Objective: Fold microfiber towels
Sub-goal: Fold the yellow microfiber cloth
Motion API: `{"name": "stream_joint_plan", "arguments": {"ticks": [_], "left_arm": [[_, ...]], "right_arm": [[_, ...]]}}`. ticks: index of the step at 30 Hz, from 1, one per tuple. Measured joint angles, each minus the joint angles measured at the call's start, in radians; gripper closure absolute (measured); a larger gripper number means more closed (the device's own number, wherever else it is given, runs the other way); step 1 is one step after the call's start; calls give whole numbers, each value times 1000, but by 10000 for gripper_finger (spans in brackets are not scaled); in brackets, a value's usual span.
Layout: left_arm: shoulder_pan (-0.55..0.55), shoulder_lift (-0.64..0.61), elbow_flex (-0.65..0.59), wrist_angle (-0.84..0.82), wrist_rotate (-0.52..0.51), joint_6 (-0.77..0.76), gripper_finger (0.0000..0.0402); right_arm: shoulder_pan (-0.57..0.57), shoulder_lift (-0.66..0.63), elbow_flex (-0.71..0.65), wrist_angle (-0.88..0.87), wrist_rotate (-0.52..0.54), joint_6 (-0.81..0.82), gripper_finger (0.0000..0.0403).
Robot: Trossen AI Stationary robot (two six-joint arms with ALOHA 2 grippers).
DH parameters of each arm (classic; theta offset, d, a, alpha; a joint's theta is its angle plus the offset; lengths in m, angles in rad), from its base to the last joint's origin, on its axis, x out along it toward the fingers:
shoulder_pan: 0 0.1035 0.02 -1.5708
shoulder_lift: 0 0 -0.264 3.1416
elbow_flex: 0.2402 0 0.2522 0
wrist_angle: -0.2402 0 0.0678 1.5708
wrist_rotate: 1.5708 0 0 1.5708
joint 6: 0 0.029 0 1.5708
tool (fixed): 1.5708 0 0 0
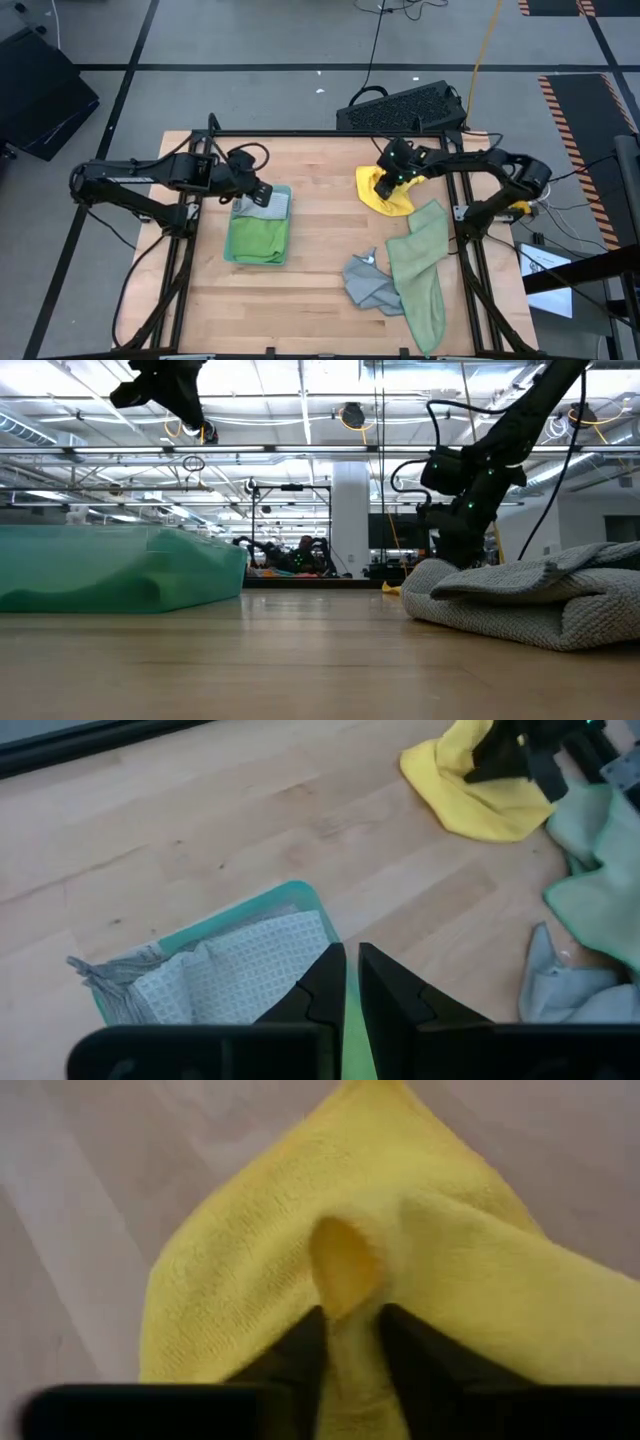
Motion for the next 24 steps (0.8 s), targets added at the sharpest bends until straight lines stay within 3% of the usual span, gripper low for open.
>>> {"name": "stream_joint_plan", "arguments": {"ticks": [2,4,8,12,17,24], "left_arm": [[0,0,-1,2,5,14,370],[0,-4,0,6,33,12,370],[-15,-1,0,21,87,-2,371],[-56,-2,0,48,74,-4,371],[-95,-2,0,84,-1,-6,371],[-105,-2,0,112,-9,47,353]], "right_arm": [[2,-3,0,-4,-7,46,370],[2,-35,1,-6,-31,93,390],[20,-163,25,-28,-25,186,398],[77,-323,47,-45,4,301,400],[209,-491,59,-75,61,446,401],[382,-622,59,-38,76,639,402]]}}
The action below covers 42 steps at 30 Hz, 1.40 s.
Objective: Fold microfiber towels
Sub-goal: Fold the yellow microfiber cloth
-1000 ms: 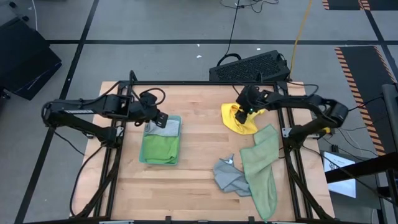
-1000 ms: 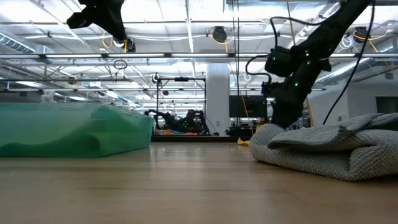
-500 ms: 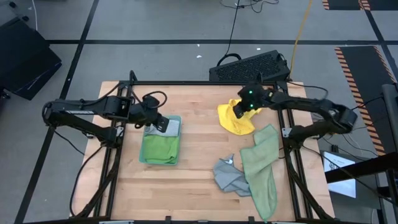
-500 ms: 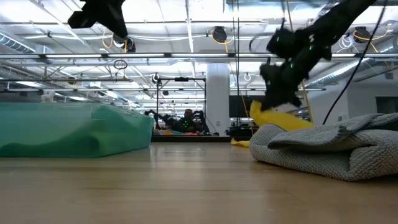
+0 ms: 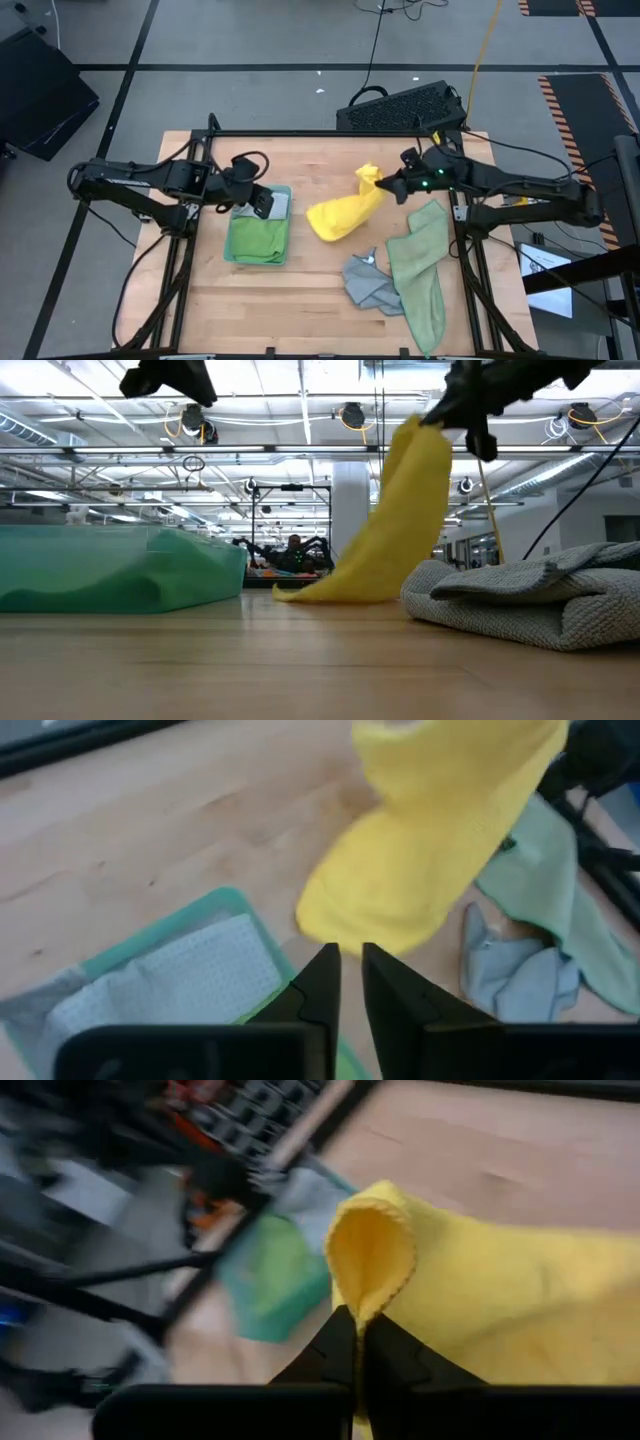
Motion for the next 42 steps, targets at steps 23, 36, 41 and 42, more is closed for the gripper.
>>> {"name": "stream_joint_plan", "arguments": {"ticks": [23,36,41,42], "left_arm": [[166,70,1,597,-83,364,229],[268,183,109,638,70,306,229],[296,240,213,478,87,345,229],[301,252,221,480,91,354,229]], "right_arm": [[5,-61,97,343,146,41,403],[-157,-34,99,360,64,-16,402],[-220,-4,99,361,-7,19,402],[-230,0,99,361,-33,30,402]]}}
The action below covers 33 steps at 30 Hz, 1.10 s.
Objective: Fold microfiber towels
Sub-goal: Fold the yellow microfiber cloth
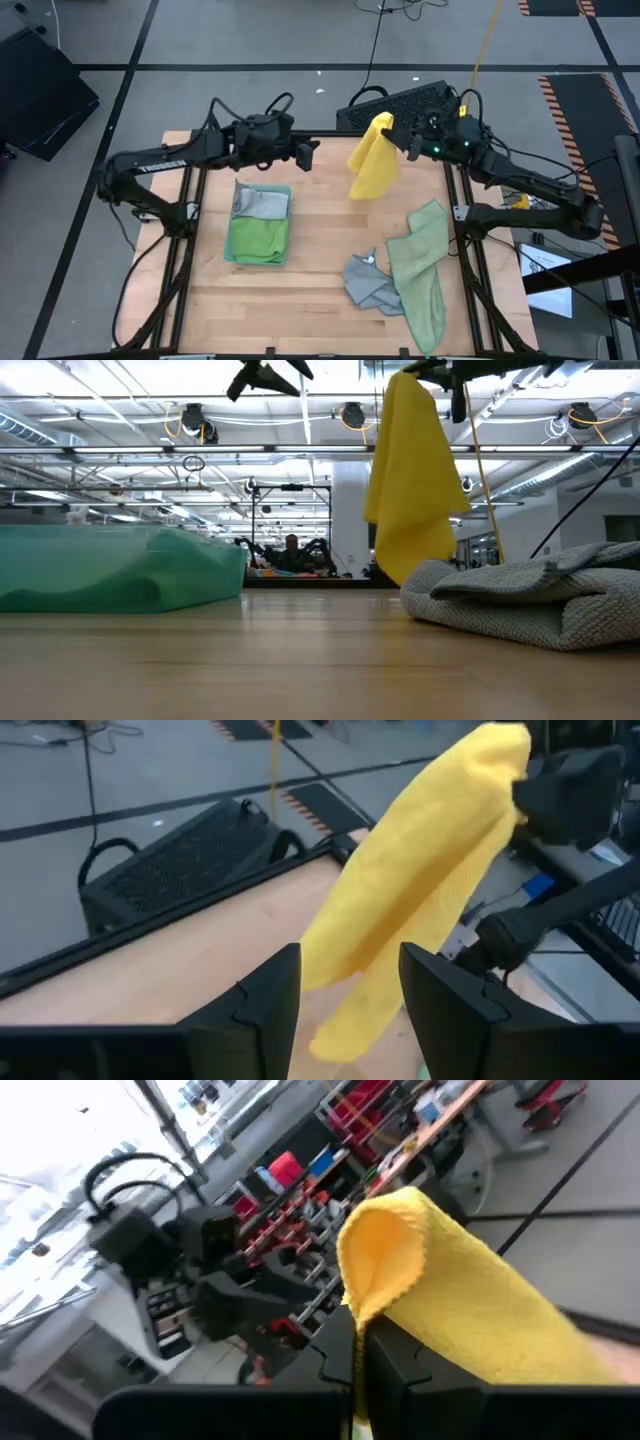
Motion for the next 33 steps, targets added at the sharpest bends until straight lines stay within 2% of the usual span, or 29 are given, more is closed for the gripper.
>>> {"name": "stream_joint_plan", "arguments": {"ticks": [2,6,10,13,16,19,21,26,29,33], "left_arm": [[16,14,3,10,37,4,229],[87,49,4,60,252,-17,229],[124,79,3,122,349,34,229],[137,87,5,169,408,103,229],[146,93,3,159,412,150,229],[147,92,3,165,444,114,229],[143,92,3,172,473,87,229],[107,92,3,187,474,112,226],[78,108,3,249,472,112,205],[47,137,5,262,440,98,158]], "right_arm": [[-12,2,0,-1,-67,38,402],[7,0,0,-68,-174,118,402],[62,-5,0,-131,-193,146,402],[105,-5,0,-170,-166,180,402],[163,12,0,-210,-92,184,402],[206,39,-2,-218,-54,189,401],[232,56,-2,-223,-48,186,401],[269,116,-2,-240,-49,157,401],[279,158,-2,-236,-49,106,401],[283,196,-2,-233,-50,52,401]]}}
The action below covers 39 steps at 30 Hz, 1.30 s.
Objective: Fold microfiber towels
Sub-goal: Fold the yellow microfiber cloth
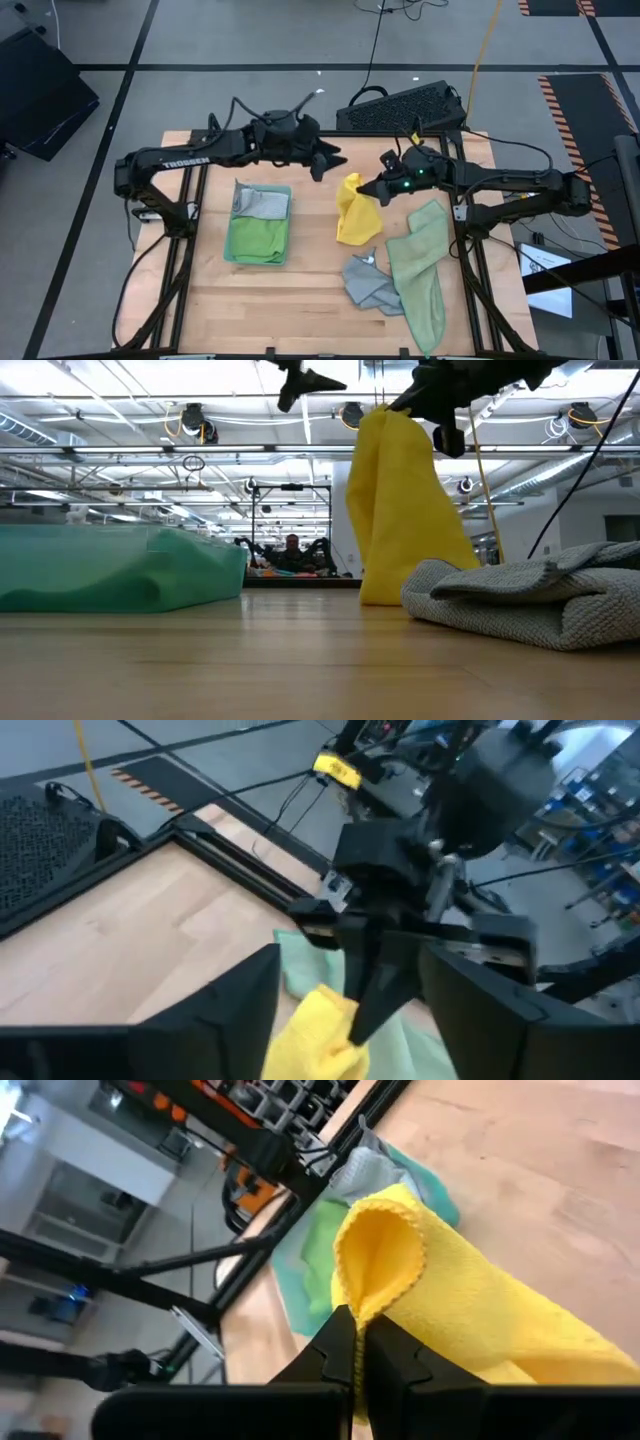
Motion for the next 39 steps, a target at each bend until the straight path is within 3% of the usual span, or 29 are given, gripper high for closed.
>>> {"name": "stream_joint_plan", "arguments": {"ticks": [5,13,18,23,25,32,39], "left_arm": [[-3,75,-3,-37,19,22,122],[0,181,-3,113,109,145,151],[8,221,-2,209,263,182,206],[30,222,-3,208,361,169,351],[41,218,-3,193,389,136,386],[61,190,-2,169,361,126,373],[53,124,-4,24,290,187,390]], "right_arm": [[0,7,0,1,1,-72,401],[-8,7,0,1,-3,-140,401],[-8,7,0,0,-61,-168,401],[-8,-9,0,-9,-43,-156,393],[-8,-14,1,-5,-22,-157,388],[-10,-19,1,-12,-18,-198,389],[-10,-19,1,-4,-14,-219,389]]}}
